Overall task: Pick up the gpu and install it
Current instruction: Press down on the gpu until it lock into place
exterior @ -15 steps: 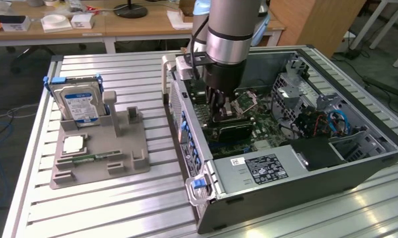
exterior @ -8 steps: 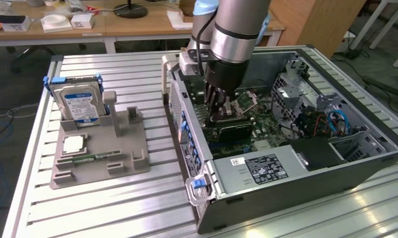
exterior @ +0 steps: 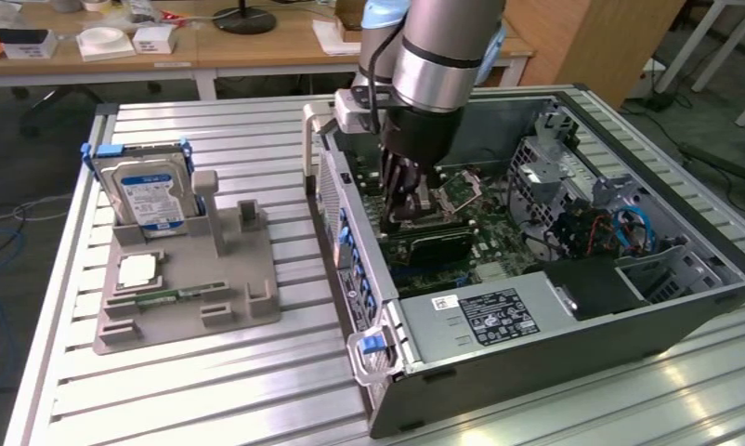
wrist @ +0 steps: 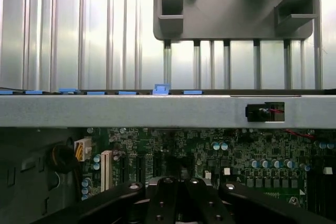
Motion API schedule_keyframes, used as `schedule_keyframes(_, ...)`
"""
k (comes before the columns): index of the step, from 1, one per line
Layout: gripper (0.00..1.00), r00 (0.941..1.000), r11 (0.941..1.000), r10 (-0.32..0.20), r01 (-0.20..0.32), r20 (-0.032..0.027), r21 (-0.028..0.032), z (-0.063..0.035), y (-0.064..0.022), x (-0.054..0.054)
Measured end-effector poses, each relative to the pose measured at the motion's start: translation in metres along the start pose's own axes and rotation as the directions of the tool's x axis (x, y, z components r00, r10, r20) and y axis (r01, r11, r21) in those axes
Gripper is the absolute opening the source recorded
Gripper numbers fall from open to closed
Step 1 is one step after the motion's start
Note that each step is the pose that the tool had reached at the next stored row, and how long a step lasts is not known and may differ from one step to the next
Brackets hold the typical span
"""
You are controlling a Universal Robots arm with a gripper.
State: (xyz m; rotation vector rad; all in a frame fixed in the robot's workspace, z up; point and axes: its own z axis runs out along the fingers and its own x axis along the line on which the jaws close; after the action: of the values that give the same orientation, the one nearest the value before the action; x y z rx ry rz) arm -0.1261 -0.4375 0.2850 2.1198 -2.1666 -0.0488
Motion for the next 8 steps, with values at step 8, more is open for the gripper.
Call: schedule_keyframes(8, 0.1, 1.0, 1.0, 0.001, -0.001, -0.0097, 0.0002, -0.0036, 0.0053, -0.0044)
